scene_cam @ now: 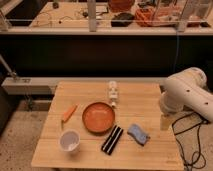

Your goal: Push the ceramic bowl across the table

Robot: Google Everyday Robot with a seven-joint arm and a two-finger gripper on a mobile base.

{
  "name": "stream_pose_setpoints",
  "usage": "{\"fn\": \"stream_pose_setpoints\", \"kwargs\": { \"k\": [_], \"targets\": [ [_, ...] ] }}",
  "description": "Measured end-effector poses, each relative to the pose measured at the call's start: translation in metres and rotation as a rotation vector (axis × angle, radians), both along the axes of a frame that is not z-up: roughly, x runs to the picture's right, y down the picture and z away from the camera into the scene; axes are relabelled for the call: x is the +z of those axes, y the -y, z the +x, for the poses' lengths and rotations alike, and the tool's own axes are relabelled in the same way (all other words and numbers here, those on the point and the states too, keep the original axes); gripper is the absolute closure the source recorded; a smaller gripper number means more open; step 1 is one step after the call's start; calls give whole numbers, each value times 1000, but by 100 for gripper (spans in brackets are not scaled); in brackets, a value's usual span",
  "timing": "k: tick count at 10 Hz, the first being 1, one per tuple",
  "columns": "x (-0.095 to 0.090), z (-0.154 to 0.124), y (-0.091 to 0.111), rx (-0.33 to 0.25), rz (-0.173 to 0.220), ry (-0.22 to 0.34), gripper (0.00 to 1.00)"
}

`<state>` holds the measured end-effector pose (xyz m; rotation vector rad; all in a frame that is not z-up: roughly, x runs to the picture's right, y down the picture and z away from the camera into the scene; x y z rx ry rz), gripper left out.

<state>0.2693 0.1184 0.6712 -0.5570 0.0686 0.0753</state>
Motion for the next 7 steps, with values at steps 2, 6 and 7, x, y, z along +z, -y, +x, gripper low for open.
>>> {"fn": "stream_pose_setpoints", "kwargs": {
  "k": [2,6,7],
  "targets": [
    [2,-25,1,-15,-5,8,20],
    [6,-51,3,-46,-11,26,20],
    [9,-72,2,-66,-18,41,20]
  ]
}}
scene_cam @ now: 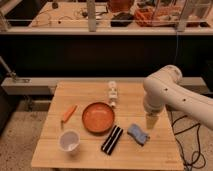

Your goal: Push the ceramic bowl across the table

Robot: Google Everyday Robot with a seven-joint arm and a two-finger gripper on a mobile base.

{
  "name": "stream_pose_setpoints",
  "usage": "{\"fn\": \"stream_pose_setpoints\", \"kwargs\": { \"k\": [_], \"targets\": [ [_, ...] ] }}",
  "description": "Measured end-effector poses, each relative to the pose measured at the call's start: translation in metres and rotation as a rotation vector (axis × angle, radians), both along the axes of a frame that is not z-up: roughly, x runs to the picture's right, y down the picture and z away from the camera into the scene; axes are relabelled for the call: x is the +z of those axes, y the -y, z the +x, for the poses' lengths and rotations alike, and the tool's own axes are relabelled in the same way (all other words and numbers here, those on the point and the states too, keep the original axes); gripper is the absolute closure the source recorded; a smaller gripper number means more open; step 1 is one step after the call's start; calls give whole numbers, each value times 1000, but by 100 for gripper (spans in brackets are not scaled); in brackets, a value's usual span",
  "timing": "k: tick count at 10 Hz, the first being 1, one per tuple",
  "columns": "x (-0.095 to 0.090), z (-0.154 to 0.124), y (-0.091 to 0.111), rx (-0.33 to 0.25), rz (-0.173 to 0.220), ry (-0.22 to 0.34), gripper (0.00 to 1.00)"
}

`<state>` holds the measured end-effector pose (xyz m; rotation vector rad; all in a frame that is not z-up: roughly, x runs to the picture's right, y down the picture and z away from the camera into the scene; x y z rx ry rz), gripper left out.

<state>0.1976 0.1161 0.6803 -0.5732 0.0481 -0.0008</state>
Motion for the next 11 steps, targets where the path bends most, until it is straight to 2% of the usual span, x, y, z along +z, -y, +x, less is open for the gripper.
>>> {"fn": "stream_pose_setpoints", "kwargs": {
  "k": [1,5,8,11],
  "targets": [
    [3,-21,2,-15,2,15,20],
    [8,-34,0,-41,-9,37,20],
    [16,-56,0,-62,-15,62,20],
    [24,-63,-5,-78,-27,79,20]
  ]
}}
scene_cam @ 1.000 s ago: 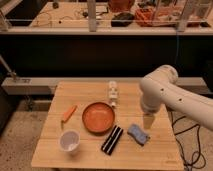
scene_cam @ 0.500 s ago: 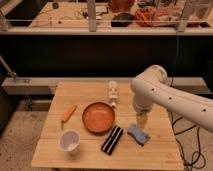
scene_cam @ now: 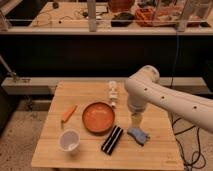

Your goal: Push the ceramic bowl across the table

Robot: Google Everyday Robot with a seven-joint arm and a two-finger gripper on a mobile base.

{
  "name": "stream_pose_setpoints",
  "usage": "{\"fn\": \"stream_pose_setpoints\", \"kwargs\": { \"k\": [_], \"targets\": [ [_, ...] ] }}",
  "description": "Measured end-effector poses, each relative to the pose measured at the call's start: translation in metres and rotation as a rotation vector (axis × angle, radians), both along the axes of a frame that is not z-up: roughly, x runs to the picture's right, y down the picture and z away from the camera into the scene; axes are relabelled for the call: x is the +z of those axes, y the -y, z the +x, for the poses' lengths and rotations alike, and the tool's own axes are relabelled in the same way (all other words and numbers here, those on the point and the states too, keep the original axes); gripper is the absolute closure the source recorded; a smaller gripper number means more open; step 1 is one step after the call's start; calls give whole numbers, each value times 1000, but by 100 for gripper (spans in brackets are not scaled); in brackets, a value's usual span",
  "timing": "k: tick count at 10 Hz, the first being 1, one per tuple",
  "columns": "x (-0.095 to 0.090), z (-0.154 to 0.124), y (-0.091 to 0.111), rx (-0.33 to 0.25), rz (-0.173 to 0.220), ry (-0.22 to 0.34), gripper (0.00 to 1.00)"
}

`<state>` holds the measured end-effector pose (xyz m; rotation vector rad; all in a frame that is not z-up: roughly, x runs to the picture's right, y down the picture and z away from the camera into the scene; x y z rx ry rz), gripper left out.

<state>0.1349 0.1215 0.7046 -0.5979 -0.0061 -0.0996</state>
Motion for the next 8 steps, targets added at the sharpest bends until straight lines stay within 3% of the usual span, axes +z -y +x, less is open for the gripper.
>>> {"fn": "stream_pose_setpoints", "kwargs": {
  "k": [8],
  "targets": [
    [16,-21,-8,-27,-25,43,20]
  ]
}}
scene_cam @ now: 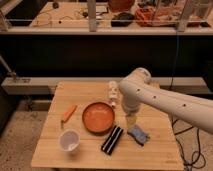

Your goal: Push the ceramic bowl across the table

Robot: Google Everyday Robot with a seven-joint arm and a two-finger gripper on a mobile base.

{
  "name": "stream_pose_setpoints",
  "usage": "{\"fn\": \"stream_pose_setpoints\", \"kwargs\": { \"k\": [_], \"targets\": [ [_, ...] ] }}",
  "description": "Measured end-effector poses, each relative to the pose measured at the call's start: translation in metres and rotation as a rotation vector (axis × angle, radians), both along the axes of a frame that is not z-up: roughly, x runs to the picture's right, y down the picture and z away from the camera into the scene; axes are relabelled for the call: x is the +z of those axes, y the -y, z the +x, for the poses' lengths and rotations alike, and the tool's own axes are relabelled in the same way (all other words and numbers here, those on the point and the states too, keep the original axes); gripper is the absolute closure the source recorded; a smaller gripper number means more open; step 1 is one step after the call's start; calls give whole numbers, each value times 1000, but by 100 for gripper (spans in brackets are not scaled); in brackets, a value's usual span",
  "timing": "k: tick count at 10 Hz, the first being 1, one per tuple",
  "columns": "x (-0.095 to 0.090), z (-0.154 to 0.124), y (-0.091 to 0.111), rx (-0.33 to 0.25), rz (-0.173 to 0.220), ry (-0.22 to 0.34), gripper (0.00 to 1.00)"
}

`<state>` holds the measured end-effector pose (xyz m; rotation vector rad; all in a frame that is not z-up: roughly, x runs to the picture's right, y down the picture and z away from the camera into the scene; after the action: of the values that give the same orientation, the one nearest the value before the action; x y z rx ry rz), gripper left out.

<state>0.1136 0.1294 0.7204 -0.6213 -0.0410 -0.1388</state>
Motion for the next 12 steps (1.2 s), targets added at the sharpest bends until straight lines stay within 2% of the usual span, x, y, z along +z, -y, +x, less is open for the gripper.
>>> {"fn": "stream_pose_setpoints", "kwargs": {
  "k": [12],
  "targets": [
    [22,-20,-11,-9,-40,65,20]
  ]
}}
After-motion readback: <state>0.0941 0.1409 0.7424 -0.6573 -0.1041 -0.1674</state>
